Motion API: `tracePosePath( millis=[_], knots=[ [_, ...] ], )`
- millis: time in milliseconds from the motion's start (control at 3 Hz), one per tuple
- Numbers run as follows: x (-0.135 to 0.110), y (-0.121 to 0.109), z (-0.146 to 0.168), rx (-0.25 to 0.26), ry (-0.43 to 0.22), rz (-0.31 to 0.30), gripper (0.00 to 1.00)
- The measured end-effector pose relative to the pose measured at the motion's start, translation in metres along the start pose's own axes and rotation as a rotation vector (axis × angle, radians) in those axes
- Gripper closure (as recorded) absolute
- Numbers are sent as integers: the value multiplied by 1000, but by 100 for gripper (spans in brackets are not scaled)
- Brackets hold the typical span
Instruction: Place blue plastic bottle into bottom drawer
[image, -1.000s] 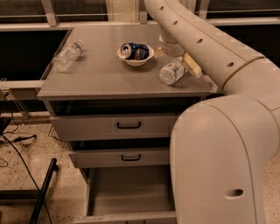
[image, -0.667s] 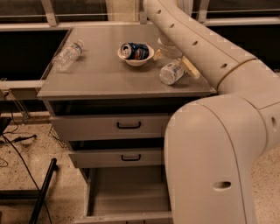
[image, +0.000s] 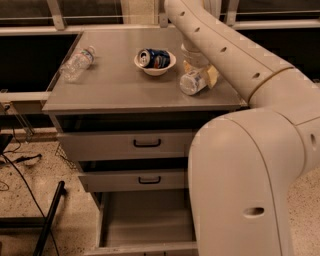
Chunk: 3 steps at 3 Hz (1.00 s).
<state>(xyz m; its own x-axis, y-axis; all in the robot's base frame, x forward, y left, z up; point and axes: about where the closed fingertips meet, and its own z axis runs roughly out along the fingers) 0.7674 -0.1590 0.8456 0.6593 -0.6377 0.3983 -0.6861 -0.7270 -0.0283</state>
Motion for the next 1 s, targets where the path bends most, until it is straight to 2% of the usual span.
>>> tracePosePath(
  millis=[667,1000],
  knots=[
    [0,0,0,0,0,0,93],
    [0,0,0,0,0,0,100]
  ],
)
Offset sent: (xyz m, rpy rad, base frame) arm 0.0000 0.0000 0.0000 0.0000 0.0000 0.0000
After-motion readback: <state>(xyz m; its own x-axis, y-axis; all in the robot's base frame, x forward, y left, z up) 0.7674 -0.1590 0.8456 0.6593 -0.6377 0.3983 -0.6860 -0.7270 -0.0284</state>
